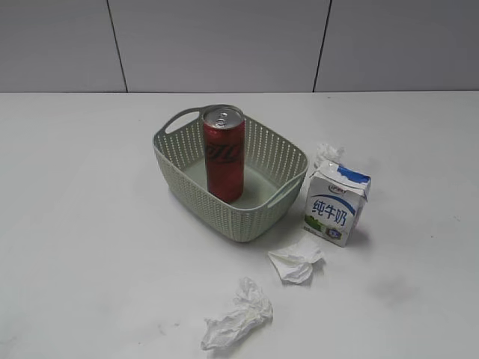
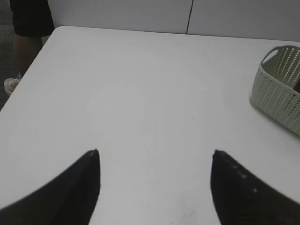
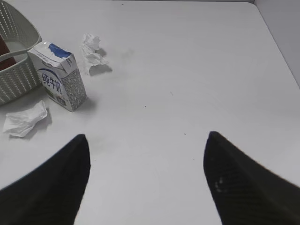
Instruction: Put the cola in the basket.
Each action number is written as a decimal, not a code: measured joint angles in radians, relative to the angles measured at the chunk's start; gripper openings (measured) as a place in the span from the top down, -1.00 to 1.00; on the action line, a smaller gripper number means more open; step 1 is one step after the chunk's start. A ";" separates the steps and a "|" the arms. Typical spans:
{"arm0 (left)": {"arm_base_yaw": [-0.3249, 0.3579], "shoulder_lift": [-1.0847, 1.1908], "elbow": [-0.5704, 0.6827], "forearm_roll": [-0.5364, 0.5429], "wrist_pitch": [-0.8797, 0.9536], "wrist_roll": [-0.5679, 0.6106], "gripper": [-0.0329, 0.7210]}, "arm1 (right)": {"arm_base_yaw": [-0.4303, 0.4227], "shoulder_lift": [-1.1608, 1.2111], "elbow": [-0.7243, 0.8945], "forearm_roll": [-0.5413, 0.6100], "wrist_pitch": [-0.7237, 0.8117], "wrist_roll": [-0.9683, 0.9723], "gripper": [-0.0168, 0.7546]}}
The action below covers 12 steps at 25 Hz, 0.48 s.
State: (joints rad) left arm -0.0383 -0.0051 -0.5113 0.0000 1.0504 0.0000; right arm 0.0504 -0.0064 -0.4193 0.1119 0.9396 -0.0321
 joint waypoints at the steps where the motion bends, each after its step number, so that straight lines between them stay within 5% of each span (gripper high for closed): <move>1: 0.000 0.000 0.000 0.000 0.000 0.000 -0.56 | 0.000 0.000 0.000 0.000 0.000 0.000 -0.53; 12: 0.000 0.000 0.000 0.000 0.000 0.000 -0.61 | 0.000 0.000 0.000 0.000 0.000 0.000 -0.53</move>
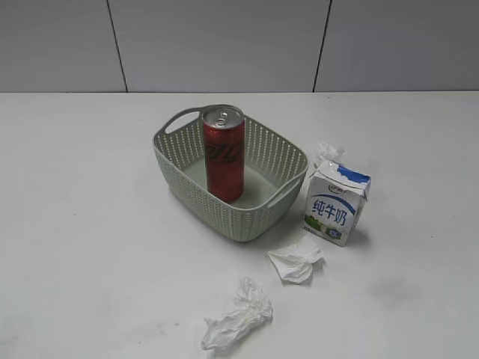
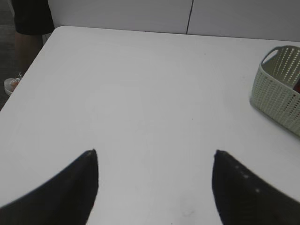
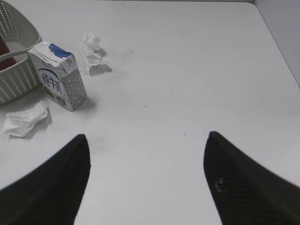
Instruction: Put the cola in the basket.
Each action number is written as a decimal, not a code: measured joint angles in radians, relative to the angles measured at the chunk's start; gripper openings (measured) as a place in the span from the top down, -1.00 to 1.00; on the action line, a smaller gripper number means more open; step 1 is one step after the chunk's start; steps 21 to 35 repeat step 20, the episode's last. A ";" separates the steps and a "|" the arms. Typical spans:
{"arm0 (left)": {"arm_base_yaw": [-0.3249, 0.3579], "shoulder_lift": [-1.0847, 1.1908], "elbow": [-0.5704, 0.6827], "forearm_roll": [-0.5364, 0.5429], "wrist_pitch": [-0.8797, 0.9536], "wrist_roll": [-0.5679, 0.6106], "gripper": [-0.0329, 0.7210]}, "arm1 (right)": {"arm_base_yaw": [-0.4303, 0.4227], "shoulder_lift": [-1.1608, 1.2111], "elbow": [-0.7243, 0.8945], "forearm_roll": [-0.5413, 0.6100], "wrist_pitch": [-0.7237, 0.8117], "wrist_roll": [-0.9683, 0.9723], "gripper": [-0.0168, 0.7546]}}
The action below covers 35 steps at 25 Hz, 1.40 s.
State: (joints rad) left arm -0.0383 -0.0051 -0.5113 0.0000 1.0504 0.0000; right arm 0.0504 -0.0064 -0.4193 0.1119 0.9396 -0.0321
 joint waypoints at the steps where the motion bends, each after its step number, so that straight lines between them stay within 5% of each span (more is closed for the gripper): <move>1: 0.000 0.000 0.000 0.000 0.000 0.000 -0.62 | 0.000 0.000 0.000 0.000 0.000 0.000 -0.53; 35: 0.000 0.000 0.000 0.000 0.000 0.000 -0.64 | 0.000 0.000 0.000 0.000 0.000 0.000 -0.53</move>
